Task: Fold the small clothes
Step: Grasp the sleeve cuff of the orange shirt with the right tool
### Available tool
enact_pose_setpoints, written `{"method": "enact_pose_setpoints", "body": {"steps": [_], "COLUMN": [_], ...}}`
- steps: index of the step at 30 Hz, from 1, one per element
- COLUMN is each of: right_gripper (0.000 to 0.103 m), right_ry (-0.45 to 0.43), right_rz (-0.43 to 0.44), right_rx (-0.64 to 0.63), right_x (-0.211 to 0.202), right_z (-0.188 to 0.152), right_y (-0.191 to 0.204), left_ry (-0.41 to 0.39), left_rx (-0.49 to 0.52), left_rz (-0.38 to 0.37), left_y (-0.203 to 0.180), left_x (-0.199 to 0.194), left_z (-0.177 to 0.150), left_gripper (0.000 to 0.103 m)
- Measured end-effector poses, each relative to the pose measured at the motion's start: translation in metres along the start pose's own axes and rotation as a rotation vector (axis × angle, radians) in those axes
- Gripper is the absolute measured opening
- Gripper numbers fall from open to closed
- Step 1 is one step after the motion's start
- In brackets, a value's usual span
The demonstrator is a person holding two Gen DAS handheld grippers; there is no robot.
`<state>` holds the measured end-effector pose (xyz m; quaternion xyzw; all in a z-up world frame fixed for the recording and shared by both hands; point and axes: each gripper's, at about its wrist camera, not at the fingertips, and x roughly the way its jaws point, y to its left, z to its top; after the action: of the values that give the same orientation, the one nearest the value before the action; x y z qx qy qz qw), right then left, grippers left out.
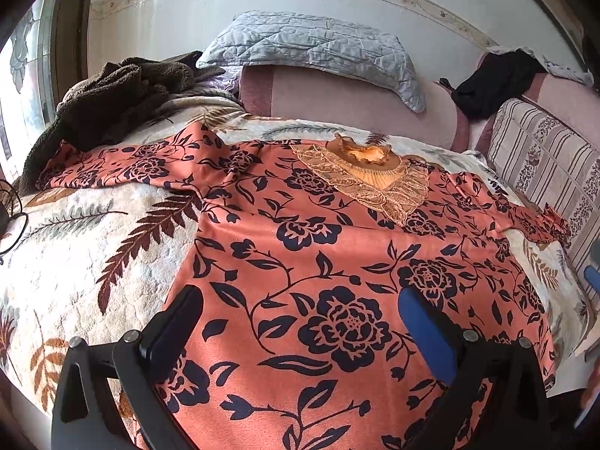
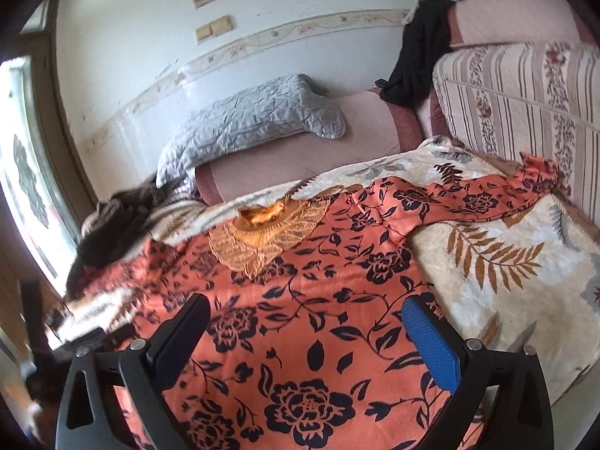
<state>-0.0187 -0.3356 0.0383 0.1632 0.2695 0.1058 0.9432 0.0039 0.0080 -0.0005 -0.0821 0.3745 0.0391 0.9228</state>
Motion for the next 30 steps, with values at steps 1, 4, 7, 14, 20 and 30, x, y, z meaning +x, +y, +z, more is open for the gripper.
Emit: {"method": "enact_pose_setpoints", "body": {"steps": [1,4,7,14,20,30], "right_gripper": [0.103,0.103,0.102,0.078,0.075,0.005], "right_ry": [-0.011,-0.031,-0.015,-0.038,0.004,0.060], "right_rz": [0.023,0.015,-0.096,-0.270,-0.358,-0.518], "right_rx": [0.072,0.299,0.495,0.738,0.781,0.468], "right_x": [-0.001,0.013,0.042,0.087,0.130,0.150], "right_z": [0.013,0.048,0.073,0.121,0.131,0.181], "right_y": [-0.020,-0.102,-0.198,-0.369,-0.413,-0.343], "left_ry": [0.009,0.018,0.033,0.048,0.071,0.026], "left_rx": [0.003,0.020,0.026,0.031,0.034,0.002], "left_rz": [0.007,0.023,0.029,0.040,0.022,-0.035], "left_y": [0.000,-0.003,-0.005,-0.007,-0.016,-0.008], "left_x": [0.002,0.005,0.007,0.020,0.033,0.015], "left_z": [0.000,-0.001,-0.002,-0.004,-0.003,0.003], "left_gripper": [0.103,0.103,0.103,0.103,0.103,0.103]}}
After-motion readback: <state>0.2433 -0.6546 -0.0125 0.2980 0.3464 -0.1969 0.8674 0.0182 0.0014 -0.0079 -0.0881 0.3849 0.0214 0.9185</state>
